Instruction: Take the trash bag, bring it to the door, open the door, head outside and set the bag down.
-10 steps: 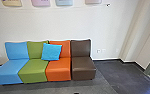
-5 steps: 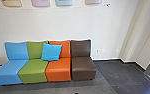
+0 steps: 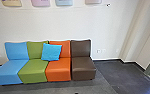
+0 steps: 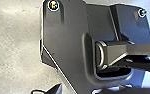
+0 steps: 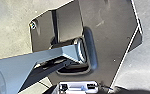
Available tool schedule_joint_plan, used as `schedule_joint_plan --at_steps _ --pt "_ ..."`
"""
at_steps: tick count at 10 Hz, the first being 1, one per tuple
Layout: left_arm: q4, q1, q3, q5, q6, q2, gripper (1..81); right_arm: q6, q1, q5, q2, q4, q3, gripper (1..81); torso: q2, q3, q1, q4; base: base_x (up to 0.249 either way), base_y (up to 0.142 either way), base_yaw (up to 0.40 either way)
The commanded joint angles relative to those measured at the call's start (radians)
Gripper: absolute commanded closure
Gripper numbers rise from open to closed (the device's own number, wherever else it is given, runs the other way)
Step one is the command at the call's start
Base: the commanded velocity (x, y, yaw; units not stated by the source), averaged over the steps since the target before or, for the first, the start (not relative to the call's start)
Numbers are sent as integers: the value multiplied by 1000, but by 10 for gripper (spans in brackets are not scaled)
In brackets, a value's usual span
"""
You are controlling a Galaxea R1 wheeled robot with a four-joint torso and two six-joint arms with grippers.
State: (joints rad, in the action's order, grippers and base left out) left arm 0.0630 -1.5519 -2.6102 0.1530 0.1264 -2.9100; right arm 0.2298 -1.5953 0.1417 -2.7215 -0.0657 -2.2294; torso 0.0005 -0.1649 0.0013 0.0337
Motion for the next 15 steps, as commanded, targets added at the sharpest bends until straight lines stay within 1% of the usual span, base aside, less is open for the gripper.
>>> schedule_joint_plan --at_steps 1,2,3,4,5,6,7,8,10,13,15 --pt "1 19 143 -61 -4 116 10 8 11 -48 111 7 138 10 -100 0 64 0 0 0 0" --pt "9 28 209 -59 -4 161 10 6 11 -44 145 7 191 10 -101 0 65 0 0 0 0" --pt "43 42 266 -61 -4 205 10 6 16 -40 193 11 264 10 -110 -82 70 -20 0 0 0" --pt "75 59 305 -64 -4 238 10 14 20 -40 234 21 303 10 -130 -101 82 -1 0 0 0" --pt "81 72 323 -64 -4 258 10 22 25 -39 270 37 320 10 -154 -119 98 -3 0 0 0" --pt "84 90 331 -76 -4 271 10 29 37 -39 320 52 350 10 -186 -147 117 -4 0 0 0" --pt "103 112 331 -104 -4 279 10 33 57 -33 367 64 387 10 -222 -116 140 -4 0 0 0" --pt "124 140 331 -139 -4 288 10 33 83 -34 416 75 439 10 -252 -111 160 -4 0 0 0" --pt "172 203 343 -188 -4 313 10 33 132 -36 511 99 539 10 -308 -125 195 -4 0 0 0" --pt "225 310 372 -255 -4 334 10 31 180 -39 592 132 619 10 -416 -129 262 -4 0 0 0" --pt "241 385 369 -336 -4 336 10 34 223 -62 632 165 660 10 -484 -129 305 -4 0 0 0"
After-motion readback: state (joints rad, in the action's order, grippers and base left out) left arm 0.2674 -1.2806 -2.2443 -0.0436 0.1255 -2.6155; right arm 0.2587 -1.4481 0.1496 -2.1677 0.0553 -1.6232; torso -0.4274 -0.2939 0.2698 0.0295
